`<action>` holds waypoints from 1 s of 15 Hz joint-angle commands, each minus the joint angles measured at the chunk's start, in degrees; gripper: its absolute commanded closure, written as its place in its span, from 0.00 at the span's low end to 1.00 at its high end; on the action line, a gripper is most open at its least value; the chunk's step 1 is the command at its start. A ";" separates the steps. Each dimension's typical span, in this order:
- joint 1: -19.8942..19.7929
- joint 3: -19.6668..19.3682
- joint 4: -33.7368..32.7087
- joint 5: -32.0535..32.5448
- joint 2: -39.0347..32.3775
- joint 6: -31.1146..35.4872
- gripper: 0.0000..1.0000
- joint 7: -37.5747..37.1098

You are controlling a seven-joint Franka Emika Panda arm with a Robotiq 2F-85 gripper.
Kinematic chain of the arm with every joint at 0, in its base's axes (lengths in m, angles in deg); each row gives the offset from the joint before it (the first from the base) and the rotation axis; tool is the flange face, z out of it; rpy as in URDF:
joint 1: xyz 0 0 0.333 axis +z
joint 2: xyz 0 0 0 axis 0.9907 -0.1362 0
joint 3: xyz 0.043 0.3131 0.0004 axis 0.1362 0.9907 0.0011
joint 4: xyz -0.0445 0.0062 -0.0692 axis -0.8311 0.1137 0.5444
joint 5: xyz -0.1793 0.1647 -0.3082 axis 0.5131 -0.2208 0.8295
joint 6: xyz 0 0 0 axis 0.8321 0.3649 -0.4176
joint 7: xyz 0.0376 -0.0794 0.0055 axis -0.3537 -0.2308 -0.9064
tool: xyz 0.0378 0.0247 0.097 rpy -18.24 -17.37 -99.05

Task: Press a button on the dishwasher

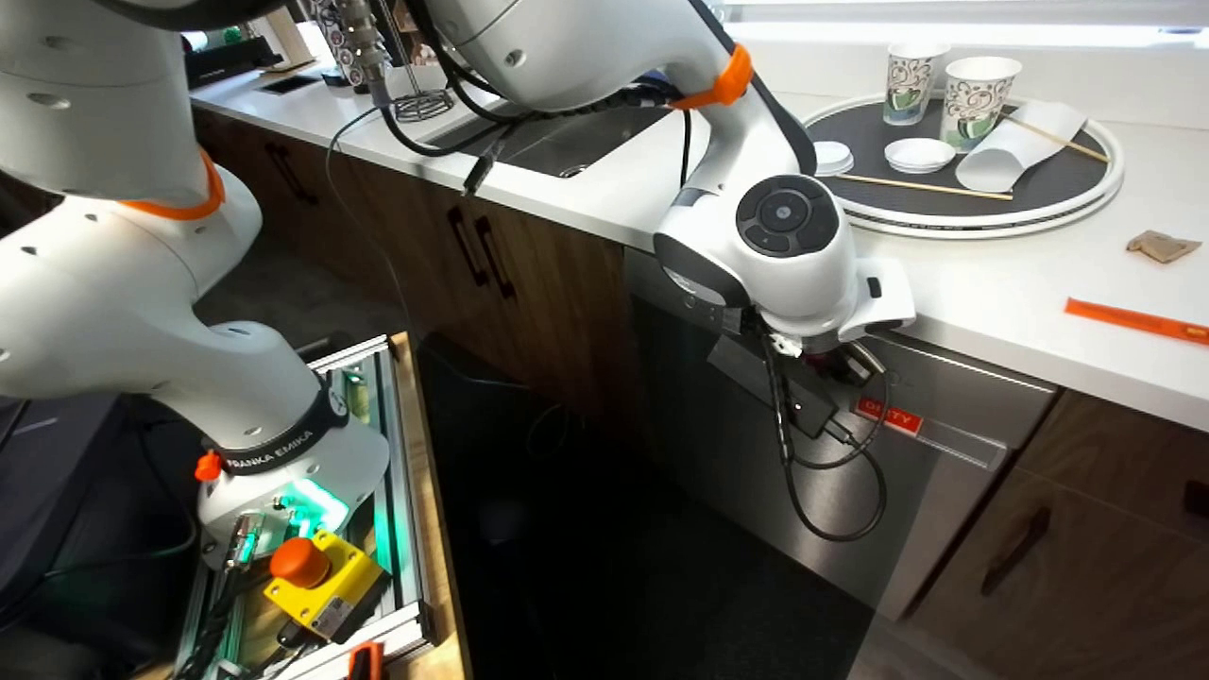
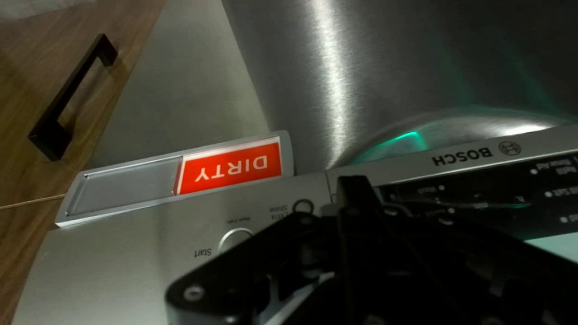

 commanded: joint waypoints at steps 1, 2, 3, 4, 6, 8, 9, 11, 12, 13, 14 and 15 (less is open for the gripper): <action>3.26 -3.77 3.97 3.89 3.40 -0.42 1.00 -2.78; 3.94 -4.63 4.75 4.69 4.07 -0.62 1.00 -3.23; 4.75 -5.57 5.55 5.60 4.73 -0.64 0.87 -3.47; 5.39 -6.28 6.27 6.26 5.33 -0.57 0.73 -3.63; 6.42 -7.40 7.90 7.23 6.94 -0.69 0.60 -3.90; 7.75 -8.72 9.67 8.25 8.57 -0.43 0.45 -4.43; 8.32 -9.28 10.48 8.61 9.30 -0.21 0.38 -4.60; 9.45 -10.29 12.11 9.09 10.93 -0.15 0.23 -4.98; 9.96 -10.79 12.93 9.37 11.80 -0.17 0.14 -5.21; 10.66 -11.47 13.75 9.87 12.59 -0.11 0.07 -5.76; 11.34 -12.16 14.56 10.40 13.34 0.01 0.01 -6.31; 12.18 -13.00 15.55 11.16 14.36 -0.07 0.00 -7.33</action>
